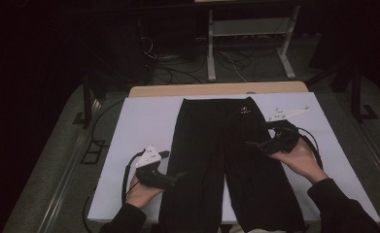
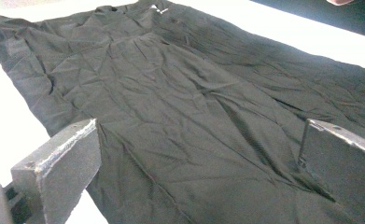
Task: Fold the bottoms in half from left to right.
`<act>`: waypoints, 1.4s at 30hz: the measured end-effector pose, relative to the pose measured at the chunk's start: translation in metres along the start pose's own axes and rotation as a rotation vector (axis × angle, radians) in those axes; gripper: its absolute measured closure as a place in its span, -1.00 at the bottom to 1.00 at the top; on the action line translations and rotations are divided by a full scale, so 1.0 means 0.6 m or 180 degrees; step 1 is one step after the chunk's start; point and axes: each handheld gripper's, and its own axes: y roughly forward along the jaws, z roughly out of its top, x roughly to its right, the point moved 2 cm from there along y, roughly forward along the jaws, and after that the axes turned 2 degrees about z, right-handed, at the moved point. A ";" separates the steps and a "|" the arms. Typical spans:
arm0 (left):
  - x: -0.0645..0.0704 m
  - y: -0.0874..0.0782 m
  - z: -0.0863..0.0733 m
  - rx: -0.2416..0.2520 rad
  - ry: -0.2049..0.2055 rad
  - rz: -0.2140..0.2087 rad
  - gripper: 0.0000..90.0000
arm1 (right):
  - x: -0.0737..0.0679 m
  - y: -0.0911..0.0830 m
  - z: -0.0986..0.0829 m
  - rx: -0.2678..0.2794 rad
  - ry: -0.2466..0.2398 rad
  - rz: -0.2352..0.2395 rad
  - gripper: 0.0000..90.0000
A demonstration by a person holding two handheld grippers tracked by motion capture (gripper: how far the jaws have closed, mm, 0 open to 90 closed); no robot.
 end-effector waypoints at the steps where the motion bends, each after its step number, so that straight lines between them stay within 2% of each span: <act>1: 0.000 0.000 0.000 -0.0001 -0.0001 -0.0001 -1.00 | 0.000 0.002 0.002 -0.0003 -0.0005 0.0008 -1.00; 12: 0.000 0.000 0.000 0.0000 0.0001 -0.0007 -1.00 | -0.006 0.029 0.027 -0.0087 -0.0113 0.0055 -1.00; 28: -0.001 0.001 0.000 -0.0004 -0.0001 -0.0013 -1.00 | -0.008 0.063 0.062 -0.0129 -0.0180 0.0101 -1.00; 33: -0.001 0.001 0.000 -0.0002 -0.0005 -0.0017 -1.00 | -0.010 0.077 0.075 -0.0231 -0.0275 0.0116 -1.00; 42: -0.001 0.001 0.000 0.0001 -0.0010 -0.0025 -1.00 | 0.002 0.103 0.094 -0.0265 -0.0248 0.0166 -1.00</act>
